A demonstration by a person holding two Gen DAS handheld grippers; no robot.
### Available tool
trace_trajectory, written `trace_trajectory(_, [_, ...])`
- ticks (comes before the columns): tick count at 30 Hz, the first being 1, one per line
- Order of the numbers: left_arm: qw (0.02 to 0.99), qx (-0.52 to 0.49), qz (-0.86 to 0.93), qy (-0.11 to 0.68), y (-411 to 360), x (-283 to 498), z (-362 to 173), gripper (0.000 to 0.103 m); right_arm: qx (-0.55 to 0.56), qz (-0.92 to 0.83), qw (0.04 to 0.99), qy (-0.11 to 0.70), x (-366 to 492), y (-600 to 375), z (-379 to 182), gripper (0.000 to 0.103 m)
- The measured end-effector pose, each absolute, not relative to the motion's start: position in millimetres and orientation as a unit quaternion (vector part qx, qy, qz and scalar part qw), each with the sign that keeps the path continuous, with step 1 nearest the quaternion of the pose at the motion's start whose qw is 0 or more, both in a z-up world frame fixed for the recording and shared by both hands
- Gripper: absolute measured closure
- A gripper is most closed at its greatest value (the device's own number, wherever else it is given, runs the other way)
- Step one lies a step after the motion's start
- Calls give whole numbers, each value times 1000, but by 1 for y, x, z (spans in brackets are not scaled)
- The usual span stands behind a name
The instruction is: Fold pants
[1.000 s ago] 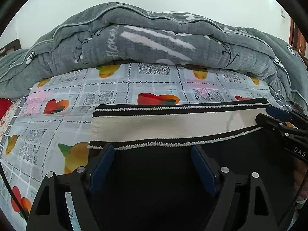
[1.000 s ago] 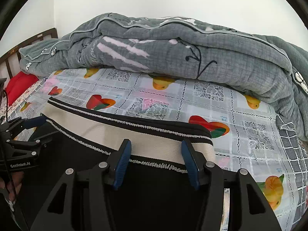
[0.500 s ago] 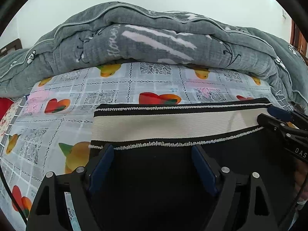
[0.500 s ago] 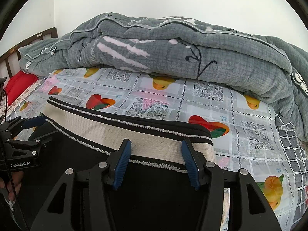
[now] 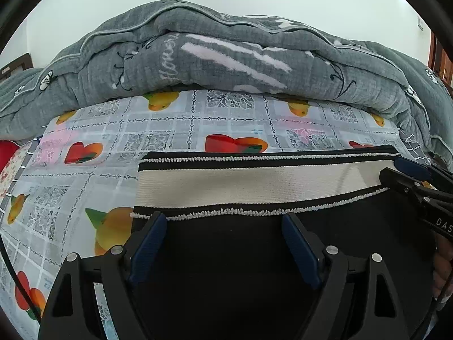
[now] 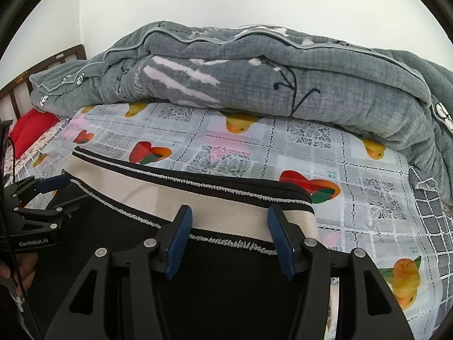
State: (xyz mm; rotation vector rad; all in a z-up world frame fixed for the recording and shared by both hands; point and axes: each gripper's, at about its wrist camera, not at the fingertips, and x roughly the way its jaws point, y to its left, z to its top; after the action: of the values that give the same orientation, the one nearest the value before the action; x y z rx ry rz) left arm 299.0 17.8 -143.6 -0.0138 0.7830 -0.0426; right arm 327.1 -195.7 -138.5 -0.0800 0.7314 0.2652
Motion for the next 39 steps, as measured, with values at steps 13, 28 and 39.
trace_trajectory(13, [928,-13,-3,373,21,296,-142,19,-39,115,920,372,332,-199,-136,48])
trace_trajectory(28, [911,-39,15,409,39,262,-138,19,-16,80,918,388,270,-229,-133,48])
trace_trajectory(39, [929,-29,-10,368,26,118,-138,21,16,68,915,398,176,-279,-143,48])
